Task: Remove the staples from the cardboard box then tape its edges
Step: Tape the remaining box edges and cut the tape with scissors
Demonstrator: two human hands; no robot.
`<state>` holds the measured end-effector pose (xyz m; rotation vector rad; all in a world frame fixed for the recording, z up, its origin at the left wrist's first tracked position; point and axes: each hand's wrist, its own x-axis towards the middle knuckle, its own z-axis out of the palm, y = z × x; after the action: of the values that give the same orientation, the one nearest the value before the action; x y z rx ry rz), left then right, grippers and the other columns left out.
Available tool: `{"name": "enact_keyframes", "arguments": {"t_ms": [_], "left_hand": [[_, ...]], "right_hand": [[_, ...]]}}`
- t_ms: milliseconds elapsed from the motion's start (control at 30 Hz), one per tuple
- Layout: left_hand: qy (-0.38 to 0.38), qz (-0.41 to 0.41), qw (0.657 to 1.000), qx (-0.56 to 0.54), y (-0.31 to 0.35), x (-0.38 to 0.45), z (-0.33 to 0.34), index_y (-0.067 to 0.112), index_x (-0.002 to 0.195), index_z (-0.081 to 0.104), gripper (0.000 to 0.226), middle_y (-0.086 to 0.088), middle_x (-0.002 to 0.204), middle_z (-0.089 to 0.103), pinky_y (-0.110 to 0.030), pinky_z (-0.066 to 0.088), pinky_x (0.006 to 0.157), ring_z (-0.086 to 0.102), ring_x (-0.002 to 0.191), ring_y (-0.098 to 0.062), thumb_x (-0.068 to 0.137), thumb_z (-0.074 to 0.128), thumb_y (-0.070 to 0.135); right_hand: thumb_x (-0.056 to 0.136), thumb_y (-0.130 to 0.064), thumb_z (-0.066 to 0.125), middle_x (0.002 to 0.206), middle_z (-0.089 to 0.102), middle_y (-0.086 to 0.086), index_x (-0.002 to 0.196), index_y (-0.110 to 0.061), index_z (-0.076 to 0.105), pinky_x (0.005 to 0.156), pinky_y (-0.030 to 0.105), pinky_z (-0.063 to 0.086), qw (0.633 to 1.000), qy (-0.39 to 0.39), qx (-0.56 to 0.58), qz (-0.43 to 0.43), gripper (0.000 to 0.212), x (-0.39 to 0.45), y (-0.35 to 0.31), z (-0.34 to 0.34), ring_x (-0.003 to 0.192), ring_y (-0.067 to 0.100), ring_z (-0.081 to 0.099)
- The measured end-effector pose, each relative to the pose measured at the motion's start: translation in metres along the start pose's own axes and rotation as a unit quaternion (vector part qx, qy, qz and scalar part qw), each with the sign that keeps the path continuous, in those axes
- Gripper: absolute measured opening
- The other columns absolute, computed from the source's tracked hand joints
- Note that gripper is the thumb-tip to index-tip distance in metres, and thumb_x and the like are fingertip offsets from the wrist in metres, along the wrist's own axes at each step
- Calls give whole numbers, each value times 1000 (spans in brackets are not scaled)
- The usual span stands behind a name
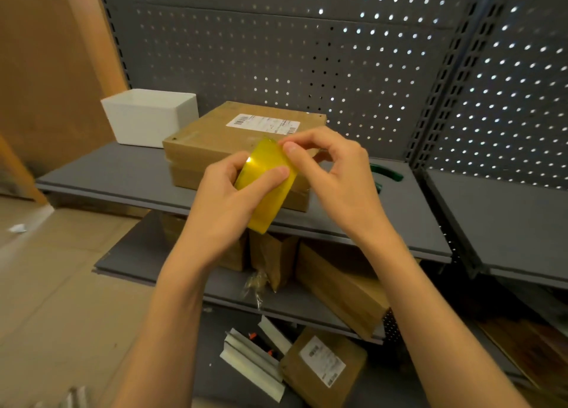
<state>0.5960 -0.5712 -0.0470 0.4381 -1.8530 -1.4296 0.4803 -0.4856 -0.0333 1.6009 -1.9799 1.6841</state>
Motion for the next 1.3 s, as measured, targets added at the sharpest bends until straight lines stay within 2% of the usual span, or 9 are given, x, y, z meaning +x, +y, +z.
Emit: {"name": "enact_keyframes", "arguments": {"t_ms": [100,367,567,733,833,933,1100,1200,1300], "left_hand": [[-3,-3,1000,16,-1,-4,10,20,92,68,15,5,76,67,-16,47,60,59,69,-2,81,65,30],[-13,-10,999,30,4,-3,24,19,92,67,17,5,76,65,-13,44,58,56,66,0,84,62,33],[-41,11,997,67,9,4,15,19,96,67,21,6,77,65,-11,43,58,56,66,2,84,60,36],[-30,-30,998,50,10,11,-1,23,81,68,19,2,70,66,-13,43,52,57,60,-4,86,58,38],[-33,-34,998,42,7,13,-6,12,90,68,29,-9,79,66,-18,44,56,57,65,-9,87,58,39],[-14,-35,999,25,6,14,-10,11,87,68,31,-3,73,65,-16,43,54,56,63,-8,86,58,41],[-21,-42,999,22,1,11,-17,18,80,68,22,-3,70,64,-13,43,49,56,59,-6,85,60,38],[-35,-35,999,23,-1,9,-18,12,89,68,29,-15,81,67,-13,43,51,57,63,-8,84,60,40],[-41,-32,998,21,-1,9,-18,15,86,68,24,-7,75,66,-11,43,51,57,61,-5,85,60,37]], "right_hand": [[92,-18,57,88,65,-12,93,-13,69,73,13,41,999,-7,-34,-14,13,-3,6,-7,80,-3,55],[95,-18,51,87,63,-4,92,-10,62,76,39,48,998,48,-43,-14,14,-14,10,-6,82,12,58],[95,-12,50,86,62,-4,92,-9,61,74,16,47,992,55,111,31,11,-13,-2,0,84,3,57],[95,-9,49,87,62,-3,94,-6,60,77,15,47,990,37,137,16,12,-2,-13,9,87,5,59],[96,-9,47,86,60,-2,95,-6,57,78,20,49,987,22,158,25,11,6,-14,13,86,7,59],[95,-11,49,89,61,-3,99,-11,57,78,20,49,991,15,135,18,9,5,-16,19,87,6,60],[90,-6,57,82,65,8,133,-30,32,85,30,51,986,17,166,13,55,1,-16,21,85,17,63],[92,-6,54,87,64,7,125,-21,51,80,29,50,994,-11,104,0,37,1,-16,20,85,14,61],[93,-7,53,96,65,-4,109,-17,65,81,29,51,996,-15,86,18,23,2,-15,19,92,9,60]]}}
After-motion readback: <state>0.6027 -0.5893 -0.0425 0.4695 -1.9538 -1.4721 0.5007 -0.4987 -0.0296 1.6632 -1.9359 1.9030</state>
